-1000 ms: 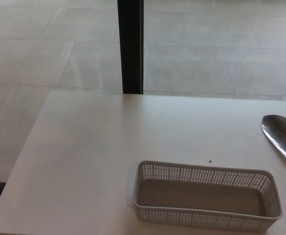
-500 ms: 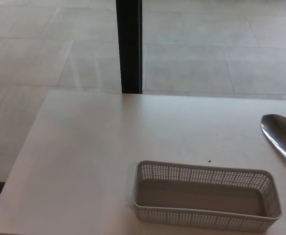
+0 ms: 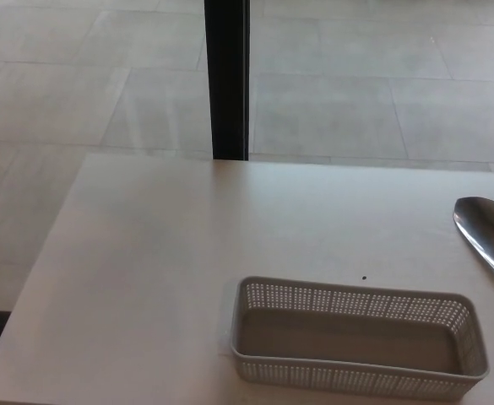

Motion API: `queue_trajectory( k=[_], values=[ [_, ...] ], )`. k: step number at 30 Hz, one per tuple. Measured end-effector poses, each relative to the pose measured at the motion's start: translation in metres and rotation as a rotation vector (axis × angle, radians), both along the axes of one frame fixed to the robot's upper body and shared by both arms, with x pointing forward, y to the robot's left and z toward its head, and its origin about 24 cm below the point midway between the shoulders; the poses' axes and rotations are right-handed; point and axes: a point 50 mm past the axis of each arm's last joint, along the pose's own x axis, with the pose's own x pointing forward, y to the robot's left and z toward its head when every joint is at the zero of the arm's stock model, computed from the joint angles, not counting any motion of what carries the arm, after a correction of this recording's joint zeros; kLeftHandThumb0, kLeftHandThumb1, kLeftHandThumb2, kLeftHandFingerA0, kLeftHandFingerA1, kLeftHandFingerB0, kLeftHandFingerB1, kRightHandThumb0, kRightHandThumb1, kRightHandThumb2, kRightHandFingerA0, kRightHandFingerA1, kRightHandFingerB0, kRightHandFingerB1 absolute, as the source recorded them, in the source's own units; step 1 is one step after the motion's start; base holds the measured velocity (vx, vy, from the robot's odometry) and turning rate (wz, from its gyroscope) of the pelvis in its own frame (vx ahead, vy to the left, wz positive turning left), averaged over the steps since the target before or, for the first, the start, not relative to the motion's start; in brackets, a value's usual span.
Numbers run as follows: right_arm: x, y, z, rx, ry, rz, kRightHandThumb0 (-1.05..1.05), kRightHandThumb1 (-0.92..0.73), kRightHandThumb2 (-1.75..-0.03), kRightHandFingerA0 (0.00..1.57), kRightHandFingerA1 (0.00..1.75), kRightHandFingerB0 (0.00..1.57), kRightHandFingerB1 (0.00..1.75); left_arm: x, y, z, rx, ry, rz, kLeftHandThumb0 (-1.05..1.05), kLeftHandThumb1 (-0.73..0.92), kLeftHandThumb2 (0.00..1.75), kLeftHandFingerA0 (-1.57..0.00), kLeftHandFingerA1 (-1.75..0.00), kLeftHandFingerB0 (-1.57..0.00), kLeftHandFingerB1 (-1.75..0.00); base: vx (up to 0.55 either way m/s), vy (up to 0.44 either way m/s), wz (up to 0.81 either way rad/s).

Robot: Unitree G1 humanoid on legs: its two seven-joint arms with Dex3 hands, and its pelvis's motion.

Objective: A garden tool is kept on the righthand side and a container is kept on the lefthand side on a desk infront of the robot. the robot uses its right hand to pick up the garden tool and makes a scooping motion inside the container

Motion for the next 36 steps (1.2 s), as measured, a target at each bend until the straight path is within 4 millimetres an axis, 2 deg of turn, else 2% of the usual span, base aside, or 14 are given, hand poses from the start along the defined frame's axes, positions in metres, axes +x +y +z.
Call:
queue_trajectory(
  k=[9,10,11,14,15,16,17,18,21,22,23,24,25,36],
  values=[
    [0.012,0.036,-0.025,-0.164,0.259,0.107,-0.98,-0.64,-1.06,0.04,0.22,0.08,0.18,0.0,-0.001,-0.001,0.0,0.014,-0.015,-0.12,-0.31,1.33,-1.02,-1.14,-0.86,-1.06,0.0,0.0,0.0],
    [0.012,0.036,-0.028,-0.177,0.285,0.106,-0.96,-0.78,-0.63,0.01,0.36,0.09,0.25,-0.001,-0.001,-0.001,0.0,0.017,-0.018,-0.09,-0.32,1.36,-1.02,-1.14,-0.87,-1.06,0.0,0.0,0.0],
    [0.013,0.036,-0.032,-0.199,0.331,0.102,-0.96,-0.63,-1.07,0.05,0.22,0.13,0.23,-0.001,-0.002,-0.002,0.0,0.023,-0.023,-0.08,-0.3,1.36,-0.97,-1.14,-0.85,-1.06,0.0,0.0,0.0],
    [0.015,0.033,-0.045,-0.238,0.442,0.081,-0.9,-0.59,-1.05,0.06,0.26,0.09,0.27,-0.003,-0.002,-0.002,0.001,0.035,-0.031,-0.14,-0.29,1.32,-0.98,-1.12,-0.85,-1.04,0.0,0.0,0.0],
    [0.016,0.031,-0.048,-0.247,0.473,0.071,-0.97,-0.8,-0.64,0.01,0.36,0.11,0.26,-0.003,-0.002,-0.003,0.002,0.039,-0.034,-0.14,-0.31,1.32,-0.98,-1.13,-0.86,-1.06,0.0,0.0,0.0],
    [0.017,0.029,-0.051,-0.26,0.51,0.059,-0.99,-0.66,-1.09,0.03,0.26,0.16,0.25,-0.004,-0.002,-0.003,0.002,0.045,-0.039,-0.1,-0.33,1.35,-0.98,-1.16,-0.86,-1.07,0.0,0.0,0.0],
    [0.018,0.028,-0.054,-0.269,0.533,0.05,-1.02,-0.78,-0.66,0.02,0.38,0.12,0.26,-0.004,-0.002,-0.003,0.002,0.046,-0.04,-0.12,-0.33,1.34,-0.94,-1.14,-0.83,-1.07,0.0,0.0,0.0],
    [0.019,0.027,-0.056,-0.279,0.557,0.041,-0.96,-0.64,-1.08,0.02,0.25,0.15,0.26,-0.004,-0.002,-0.003,0.002,0.045,-0.04,-0.19,-0.31,1.31,-0.95,-1.14,-0.83,-1.06,0.0,0.0,0.0],
    [0.02,0.023,-0.063,-0.297,0.614,0.02,-0.96,-0.64,-1.07,0.06,0.29,0.12,0.28,-0.004,-0.002,-0.003,-0.001,0.044,-0.04,-0.18,-0.31,1.33,-0.93,-1.15,-0.82,-1.06,0.0,0.0,0.0],
    [0.02,0.023,-0.065,-0.304,0.63,0.016,-0.96,-0.8,-0.64,0.02,0.41,0.13,0.28,-0.004,-0.002,-0.003,-0.002,0.044,-0.04,-0.17,-0.29,1.29,-0.97,-1.13,-0.83,-1.04,0.0,0.0,0.0],
    [0.02,0.021,-0.067,-0.308,0.643,0.009,-0.96,-0.8,-0.64,0.02,0.41,0.13,0.28,-0.004,-0.002,-0.003,-0.002,0.043,-0.04,-0.17,-0.29,1.29,-0.97,-1.13,-0.83,-1.04,0.0,0.0,0.0],
    [0.02,0.021,-0.068,-0.312,0.651,0.006,-0.92,-0.61,-1.05,0.03,0.3,0.09,0.31,-0.004,-0.002,-0.003,-0.002,0.044,-0.041,-0.11,-0.31,1.33,-0.98,-1.15,-0.84,-1.06,0.0,0.0,0.0],
    [0.02,0.021,-0.069,-0.315,0.656,0.005,-0.92,-0.6,-1.03,0.05,0.33,0.11,0.33,-0.003,-0.003,-0.003,-0.003,0.043,-0.041,0.01,-0.33,1.36,-0.94,-1.18,-0.82,-1.08,0.0,0.0,0.0],
    [0.024,0.038,-0.1,-0.355,0.769,0.052,-1.05,-0.69,-1.1,0.04,0.32,0.14,0.37,-0.001,-0.002,-0.002,-0.008,0.031,-0.032,-0.15,-0.3,1.34,-0.93,-1.14,-0.81,-1.06,0.0,0.0,0.0]
  ],
)
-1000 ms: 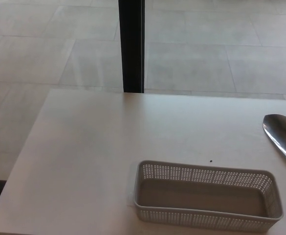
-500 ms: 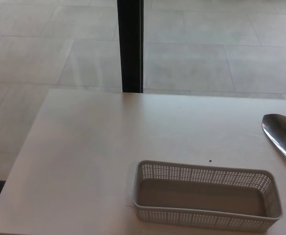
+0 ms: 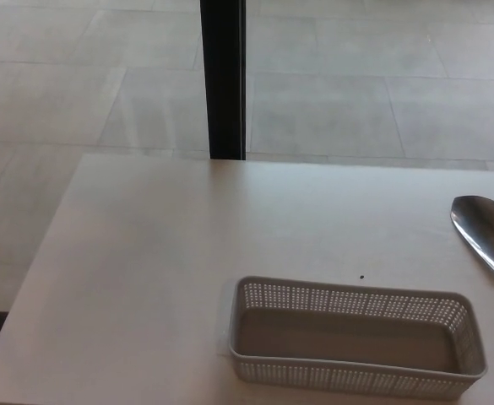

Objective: A garden tool is kept on the righthand side and a container is kept on the lefthand side on a desk infront of the robot. the robot uses its right hand to pick up the garden tool and makes a scooping motion inside the container

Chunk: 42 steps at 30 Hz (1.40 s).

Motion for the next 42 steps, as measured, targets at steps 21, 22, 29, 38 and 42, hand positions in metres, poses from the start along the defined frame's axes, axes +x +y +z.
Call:
queue_trajectory(
  k=[21,22,29,38,42],
  values=[
    [0.002,0.018,-0.022,-0.026,0.181,0.056,-0.99,-0.74,-1.12,0.02,0.43,0.08,0.31,0.0,0.0,0.0,-0.003,-0.001,0.005,-0.39,-0.29,1.36,-0.92,-1.16,-0.78,-1.08,0.0,0.0,0.0],
    [0.001,0.019,-0.026,-0.026,0.208,0.056,-0.98,-0.81,-0.72,0.11,0.38,0.13,0.25,0.0,0.0,0.0,-0.004,-0.001,0.006,-0.33,-0.33,1.42,-0.89,-1.21,-0.73,-1.12,0.0,0.0,0.0],
    [0.004,0.033,-0.046,0.003,0.296,0.047,-1.0,-0.87,-0.66,0.07,0.44,0.1,0.25,0.001,0.0,0.0,-0.008,-0.003,0.003,-0.47,-0.27,1.36,-0.9,-1.15,-0.8,-1.08,0.0,0.0,0.0],
    [0.011,0.043,-0.053,-0.052,0.354,0.009,-0.95,-0.59,-0.98,0.03,0.33,0.13,0.14,0.0,0.0,0.0,-0.008,0.002,-0.01,-0.41,-0.12,1.3,-1.05,-1.21,-0.83,-1.07,0.0,0.0,0.0],
    [0.013,0.044,-0.06,-0.097,0.37,-0.037,-0.38,-0.39,-0.98,0.07,0.56,0.0,0.49,-0.002,0.0,-0.001,-0.008,0.017,-0.017,-0.52,-0.21,1.36,-0.94,-1.14,-0.82,-1.06,0.0,0.0,0.0]
  ],
)
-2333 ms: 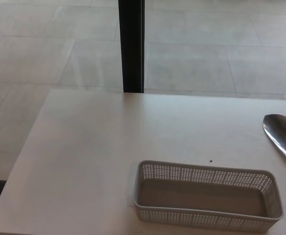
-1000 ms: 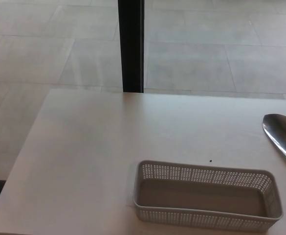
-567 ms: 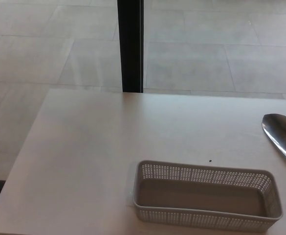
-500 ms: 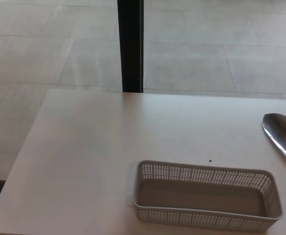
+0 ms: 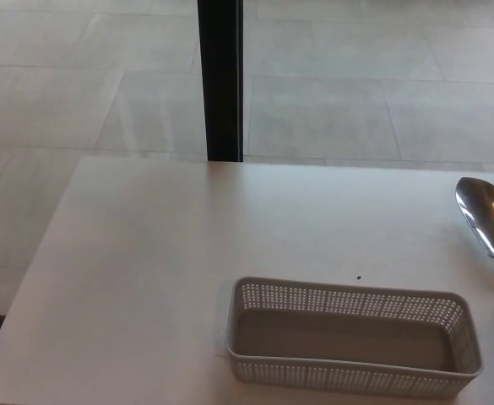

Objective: A garden tool is kept on the righthand side and a container is kept on the lefthand side on a desk infront of the robot. the robot uses its right hand to pick up the garden tool and makes a scooping motion inside the container

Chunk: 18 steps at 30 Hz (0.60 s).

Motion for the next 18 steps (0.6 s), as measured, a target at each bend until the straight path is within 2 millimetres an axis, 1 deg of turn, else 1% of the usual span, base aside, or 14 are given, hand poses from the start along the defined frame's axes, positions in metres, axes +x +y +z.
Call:
queue_trajectory(
  k=[1,2,3,4,5,7,8,9,10,14,15,16,17,18],
  values=[
    [0.0,0.001,-0.002,-0.02,0.003,-0.009,-0.38,-0.42,-1.0,0.07,0.56,0.0,0.49,-0.001,0.0,0.0,0.0,0.005,-0.002,-0.17,-0.11,0.91,-1.07,-1.08,-0.9,-0.98,0.0,0.0,0.0],
    [0.001,0.002,-0.006,-0.049,0.006,-0.017,-0.38,-0.42,-1.0,0.07,0.56,0.0,0.49,-0.002,0.0,-0.001,0.001,0.01,-0.003,-0.17,-0.11,0.91,-1.07,-1.08,-0.9,-0.98,0.0,0.0,0.0],
    [0.001,0.002,-0.007,-0.063,0.006,-0.02,-0.37,-0.43,-1.0,0.07,0.56,0.0,0.49,-0.002,0.0,-0.001,0.001,0.012,-0.004,-0.43,-0.26,1.44,-0.97,-1.17,-0.8,-1.09,0.0,0.0,0.0],
    [0.002,0.003,-0.009,-0.094,0.007,-0.026,-0.37,-0.45,-1.01,0.07,0.56,0.0,0.5,-0.004,0.0,-0.001,0.002,0.015,-0.005,-0.55,-0.25,1.44,-0.91,-1.16,-0.8,-1.1,0.0,0.0,0.0],
    [0.002,0.004,-0.012,-0.117,0.008,-0.033,-0.75,-0.49,-0.85,0.01,0.52,0.06,0.42,-0.004,0.0,-0.001,0.002,0.016,-0.005,-0.49,-0.25,1.41,-0.89,-1.16,-0.78,-1.09,0.0,0.0,0.0],
    [0.005,0.003,-0.012,-0.159,0.008,-0.039,-0.74,-0.49,-0.87,0.0,0.52,0.07,0.42,-0.005,0.0,-0.001,0.001,0.014,-0.002,-0.47,-0.25,1.44,-0.96,-1.22,-0.81,-1.12,0.0,0.0,0.0],
    [0.006,0.003,-0.013,-0.181,0.01,-0.041,-0.36,-0.44,-1.0,0.08,0.57,0.0,0.49,-0.005,0.0,-0.001,0.001,0.012,0.001,-0.42,-0.25,1.44,-0.92,-1.2,-0.78,-1.1,0.0,0.0,0.0],
    [0.007,0.003,-0.014,-0.199,0.013,-0.046,-0.63,-0.64,-0.6,0.06,0.51,0.15,0.29,-0.005,0.0,-0.001,0.0,0.01,0.005,-0.57,-0.2,1.36,-0.95,-1.15,-0.81,-1.08,0.0,0.0,0.0],
    [0.007,0.003,-0.015,-0.211,0.013,-0.05,-0.66,-0.47,-0.84,0.02,0.47,0.08,0.42,-0.005,0.0,-0.001,0.0,0.009,0.007,-0.59,-0.25,1.44,-0.99,-1.18,-0.83,-1.1,0.0,0.0,0.0],
    [0.008,0.007,-0.021,-0.269,0.019,-0.058,-0.69,-0.48,-0.84,0.01,0.4,0.09,0.35,-0.004,0.0,-0.001,0.002,0.007,0.009,-0.58,-0.26,1.47,-0.93,-1.2,-0.79,-1.12,0.0,0.0,0.0],
    [0.009,0.008,-0.022,-0.284,0.019,-0.053,-0.65,-0.62,-0.62,0.02,0.37,0.13,0.25,-0.003,0.0,-0.001,0.002,0.004,0.01,-0.5,-0.11,1.3,-1.07,-1.23,-0.87,-1.1,0.0,0.0,0.0],
    [0.01,0.009,-0.022,-0.3,0.018,-0.051,-0.7,-0.5,-0.87,0.03,0.42,0.08,0.34,-0.003,0.0,-0.001,0.002,0.001,0.01,-0.48,-0.1,1.32,-1.08,-1.23,-0.88,-1.1,0.0,0.0,0.0],
    [0.011,0.01,-0.022,-0.317,0.021,-0.046,-0.36,-0.44,-1.01,0.05,0.53,0.0,0.48,-0.002,0.0,-0.001,0.001,0.0,0.01,-0.57,-0.09,1.44,-1.06,-1.27,-0.84,-1.14,0.0,0.0,0.0],
    [0.012,0.011,-0.022,-0.332,0.025,-0.041,-0.69,-0.55,-0.85,0.19,0.51,0.09,0.38,-0.002,0.0,-0.001,0.001,-0.002,0.01,-0.56,-0.19,1.52,-0.86,-1.17,-0.77,-1.11,0.0,0.0,0.0]
  ],
)
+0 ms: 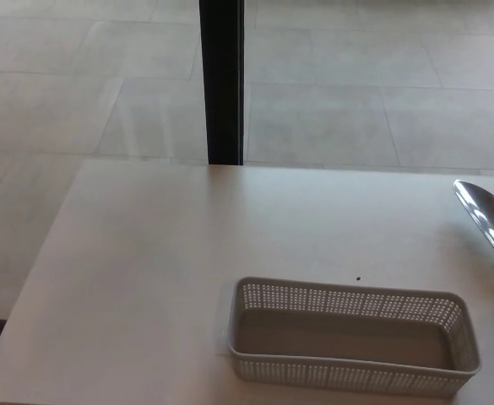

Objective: A garden tool is kept on the righthand side and a container is kept on the lefthand side on a desk infront of the robot. the robot uses its right hand to pick up the garden tool and makes a scooping motion inside the container

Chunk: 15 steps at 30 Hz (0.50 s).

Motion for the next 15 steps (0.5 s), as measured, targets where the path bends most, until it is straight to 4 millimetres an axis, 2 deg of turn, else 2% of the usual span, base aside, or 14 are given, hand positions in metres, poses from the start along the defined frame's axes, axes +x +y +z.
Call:
queue_trajectory(
  k=[1,2,3,4,5,6,7,8,10,11,12,13,14,15],
  values=[
    [0.0006,0.001,-0.0002,-0.009,0.0,0.003,-0.69,-0.56,-0.87,0.24,0.53,0.08,0.38,0.0001,-0.0001,0.0,0.0,-0.002,0.0,-0.55,-0.08,1.47,-0.99,-1.25,-0.78,-1.12,0.0,0.0,0.0],
    [0.0017,0.002,0.0002,-0.022,-0.006,0.01,-0.69,-0.56,-0.87,0.24,0.53,0.08,0.38,-0.0003,0.0001,0.0001,0.0,-0.004,0.0,-0.55,-0.08,1.47,-0.99,-1.25,-0.78,-1.12,0.0,0.0,0.0],
    [0.0021,0.0024,0.0004,-0.028,-0.008,0.014,-0.67,-0.55,-0.87,0.25,0.54,0.06,0.38,-0.0004,0.0,0.0,0.0,-0.005,0.001,-0.54,-0.12,1.57,-0.84,-1.21,-0.74,-1.12,0.0,0.0,0.0],
    [0.0026,0.0028,0.0003,-0.039,-0.012,0.02,-0.44,-0.44,-0.96,0.6,0.78,0.0,0.43,-0.0001,-0.0001,0.0001,-0.002,-0.011,0.003,-0.59,-0.16,1.62,-0.84,-1.21,-0.75,-1.14,0.0,0.0,0.0],
    [0.0033,0.0034,0.0004,-0.045,-0.02,0.027,-0.63,-0.66,-0.6,0.85,1.05,0.14,0.27,0.0002,-0.0004,-0.0001,-0.004,-0.018,0.007,-0.59,-0.06,1.49,-1.02,-1.19,-0.86,-1.13,0.0,0.0,0.0],
    [0.0039,0.0038,0.0004,-0.05,-0.031,0.035,-0.63,-0.66,-0.6,0.85,1.05,0.14,0.27,0.0004,-0.0007,-0.0002,-0.005,-0.023,0.009,-0.59,-0.06,1.49,-1.02,-1.19,-0.86,-1.13,0.0,0.0,0.0],
    [0.0043,0.0037,0.0008,-0.062,-0.041,0.045,-0.48,-0.46,-0.94,0.88,0.98,0.0,0.43,0.0005,-0.0009,-0.0003,-0.005,-0.024,0.008,-0.59,-0.06,1.49,-1.04,-1.18,-0.89,-1.13,0.0,0.0,0.0],
    [0.0046,0.0034,0.0011,-0.071,-0.051,0.053,-0.57,-0.69,-0.6,0.87,0.91,0.12,0.27,0.0005,-0.001,-0.0003,-0.004,-0.025,0.007,-0.61,-0.06,1.51,-1.05,-1.2,-0.9,-1.15,0.0,0.0,0.0],
    [0.0049,0.0027,0.0015,-0.08,-0.073,0.066,-0.44,-0.72,-0.62,0.88,0.77,0.12,0.28,0.0002,-0.0013,-0.0006,-0.004,-0.027,0.005,-0.63,-0.04,1.48,-1.04,-1.17,-0.94,-1.14,0.0,0.0,0.0],
    [0.005,0.0021,0.0019,-0.081,-0.082,0.072,-0.44,-0.72,-0.62,0.88,0.77,0.12,0.28,0.0003,-0.0017,-0.0008,-0.004,-0.028,0.005,-0.63,-0.04,1.48,-1.04,-1.17,-0.94,-1.14,0.0,0.0,0.0],
    [0.0051,0.0017,0.0022,-0.082,-0.09,0.078,-0.26,-0.7,-0.62,0.72,1.14,0.31,0.31,0.0004,-0.0021,-0.0012,-0.005,-0.029,0.004,-0.77,-0.01,1.58,-1.1,-1.24,-1.0,-1.22,0.0,0.0,0.0],
    [0.0053,0.0009,0.0029,-0.083,-0.097,0.086,-0.24,-0.7,-0.62,0.66,1.18,0.48,0.36,0.0005,-0.0026,-0.0015,-0.006,-0.03,0.003,-0.67,-0.04,1.53,-1.06,-1.22,-0.95,-1.19,0.0,0.0,0.0],
    [0.0055,-0.0004,0.0039,-0.085,-0.104,0.094,-0.31,-0.66,-0.6,0.7,1.18,0.7,0.44,0.0005,-0.003,-0.0018,-0.007,-0.03,0.003,-0.68,-0.03,1.53,-1.05,-1.21,-0.94,-1.19,0.0,0.0,0.0],
    [0.0058,-0.0008,0.0045,-0.085,-0.107,0.099,-0.31,-0.61,-0.59,0.7,1.23,0.78,0.49,0.0006,-0.0032,-0.002,-0.007,-0.031,0.003,-0.69,-0.03,1.54,-1.06,-1.23,-0.95,-1.19,0.0,0.0,0.0]
  ],
)
